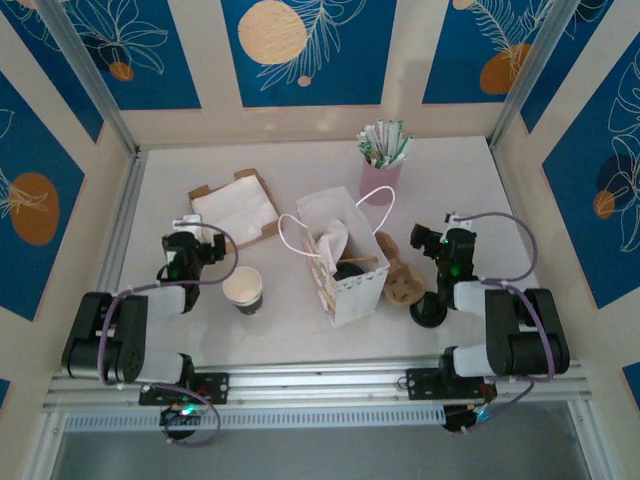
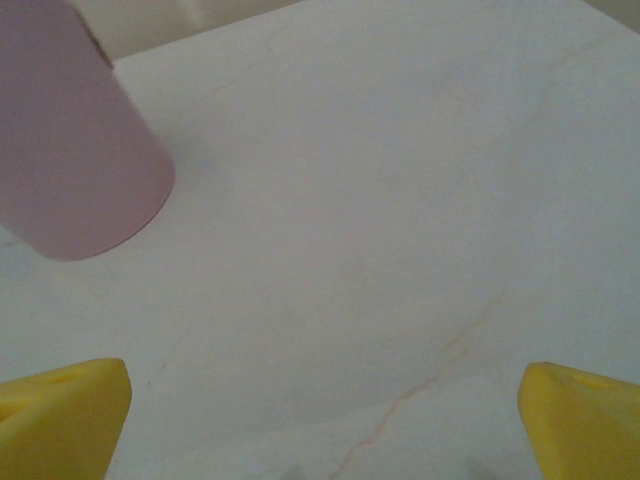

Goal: Pack the takeout coffee

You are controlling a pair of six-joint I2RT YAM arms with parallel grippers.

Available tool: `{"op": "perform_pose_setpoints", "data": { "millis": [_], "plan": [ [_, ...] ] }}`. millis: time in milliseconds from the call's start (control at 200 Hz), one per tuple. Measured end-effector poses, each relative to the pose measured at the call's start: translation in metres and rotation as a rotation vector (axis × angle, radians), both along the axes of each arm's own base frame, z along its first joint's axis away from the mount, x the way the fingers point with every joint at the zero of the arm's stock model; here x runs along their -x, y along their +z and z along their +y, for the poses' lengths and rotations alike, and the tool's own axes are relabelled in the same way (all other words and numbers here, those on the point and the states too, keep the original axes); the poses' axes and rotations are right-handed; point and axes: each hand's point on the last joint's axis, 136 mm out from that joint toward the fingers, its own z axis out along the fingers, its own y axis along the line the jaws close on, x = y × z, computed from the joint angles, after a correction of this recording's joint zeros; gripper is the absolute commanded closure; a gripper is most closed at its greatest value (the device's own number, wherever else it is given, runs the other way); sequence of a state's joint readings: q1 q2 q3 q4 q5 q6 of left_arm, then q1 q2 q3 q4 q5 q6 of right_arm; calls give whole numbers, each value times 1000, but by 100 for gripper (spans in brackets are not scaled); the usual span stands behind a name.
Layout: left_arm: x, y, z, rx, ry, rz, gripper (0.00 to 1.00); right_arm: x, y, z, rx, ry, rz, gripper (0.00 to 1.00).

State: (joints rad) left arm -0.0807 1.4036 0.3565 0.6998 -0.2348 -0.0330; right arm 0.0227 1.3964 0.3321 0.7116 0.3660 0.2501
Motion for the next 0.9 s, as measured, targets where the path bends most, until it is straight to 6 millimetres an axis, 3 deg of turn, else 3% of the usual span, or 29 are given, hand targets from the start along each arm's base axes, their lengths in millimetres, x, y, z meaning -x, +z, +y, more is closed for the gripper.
{"op": "perform_pose_setpoints", "data": {
  "millis": [180, 335, 535, 660, 900],
  "plan": [
    [-9, -5, -7, -2, -44, -25, 0, -12, -3, 25, 77, 100, 1, 1],
    [-15, 6, -13, -2, -76, -82, 0, -15, 5, 25, 102, 110, -34, 1],
    [-17, -5, -15, -4, -89, -68, 0, -19, 8, 28, 101, 137, -61, 1],
    [-17, -5, -15, -4, -89, -72, 0, -20, -2, 28, 92, 153, -36, 1],
    [-17, -4, -15, -4, -89, -72, 0, -22, -2, 27, 74, 172, -36, 1]
  ]
}}
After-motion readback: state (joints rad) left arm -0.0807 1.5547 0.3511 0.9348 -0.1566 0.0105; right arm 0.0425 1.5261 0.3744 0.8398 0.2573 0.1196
